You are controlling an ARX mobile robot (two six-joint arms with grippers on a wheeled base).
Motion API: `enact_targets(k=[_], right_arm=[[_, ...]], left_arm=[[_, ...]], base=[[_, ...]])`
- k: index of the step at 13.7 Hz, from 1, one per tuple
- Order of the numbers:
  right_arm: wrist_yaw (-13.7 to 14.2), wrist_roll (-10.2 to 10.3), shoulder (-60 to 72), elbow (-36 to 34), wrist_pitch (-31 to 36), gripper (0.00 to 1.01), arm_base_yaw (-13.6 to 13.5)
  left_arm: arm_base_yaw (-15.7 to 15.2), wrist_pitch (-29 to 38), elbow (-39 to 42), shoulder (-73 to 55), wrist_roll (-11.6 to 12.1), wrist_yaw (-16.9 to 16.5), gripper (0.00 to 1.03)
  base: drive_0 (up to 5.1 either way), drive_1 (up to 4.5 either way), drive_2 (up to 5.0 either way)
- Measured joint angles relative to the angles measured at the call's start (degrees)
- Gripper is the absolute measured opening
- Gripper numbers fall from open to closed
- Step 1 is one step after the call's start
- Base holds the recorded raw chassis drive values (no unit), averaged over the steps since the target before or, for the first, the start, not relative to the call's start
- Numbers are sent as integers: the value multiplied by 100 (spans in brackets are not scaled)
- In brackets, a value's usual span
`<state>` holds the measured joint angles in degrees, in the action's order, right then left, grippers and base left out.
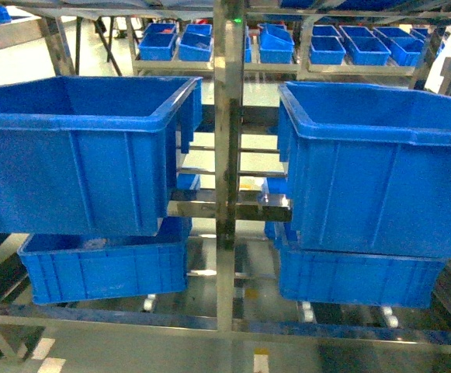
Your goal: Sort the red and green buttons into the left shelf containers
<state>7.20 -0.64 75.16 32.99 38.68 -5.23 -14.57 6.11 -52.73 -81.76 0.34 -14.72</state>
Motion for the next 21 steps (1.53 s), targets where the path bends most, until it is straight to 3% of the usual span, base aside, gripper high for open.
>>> enact_targets(k=[2, 7, 8, 9, 11, 12, 13, 15, 18, 19, 21], right_arm=[[0, 0, 0, 0, 7, 98, -2], [2, 0, 0, 0, -2, 98, 2], [-37, 9, 2, -20, 116, 97, 4], [-249, 11, -107, -293, 621, 85, 48], [-354, 15, -590, -1075, 800, 59, 125], [-372, 15, -824, -1364, 837, 46, 197], [-667, 17, -1045, -1593, 855, 33, 444], [-704, 20, -1641, -2105, 785, 2, 525], [-719, 24, -2426, -2590, 452, 2, 525], [-721, 24, -2664, -2693, 321, 2, 525], [-719, 24, -3209, -2894, -13, 2, 525]], left_arm=[[11, -184, -24, 195, -35, -199, 98], [120, -229, -24, 79, -37, -278, 98], [122, 590, 190, 81, -37, -138, 94], [188, 2031, 881, 273, -35, 275, 82], [494, 3539, 2227, 822, -35, 485, 56], [616, 3818, 2579, 1110, -35, 573, 44], [706, 3908, 2903, 1388, -35, 649, 31], [848, 3928, 3657, 1895, -39, 894, 1], [1104, 3792, 4251, 2704, -33, 1117, 2], [1397, 3694, 4413, 2940, -35, 1436, 2], [1471, 3427, 4656, 3451, -33, 1467, 2]], base=[[0, 0, 0], [0, 0, 0], [0, 0, 0], [0, 0, 0], [0, 0, 0], [0, 0, 0], [0, 0, 0], [0, 0, 0], [0, 0, 0], [0, 0, 0], [0, 0, 0]])
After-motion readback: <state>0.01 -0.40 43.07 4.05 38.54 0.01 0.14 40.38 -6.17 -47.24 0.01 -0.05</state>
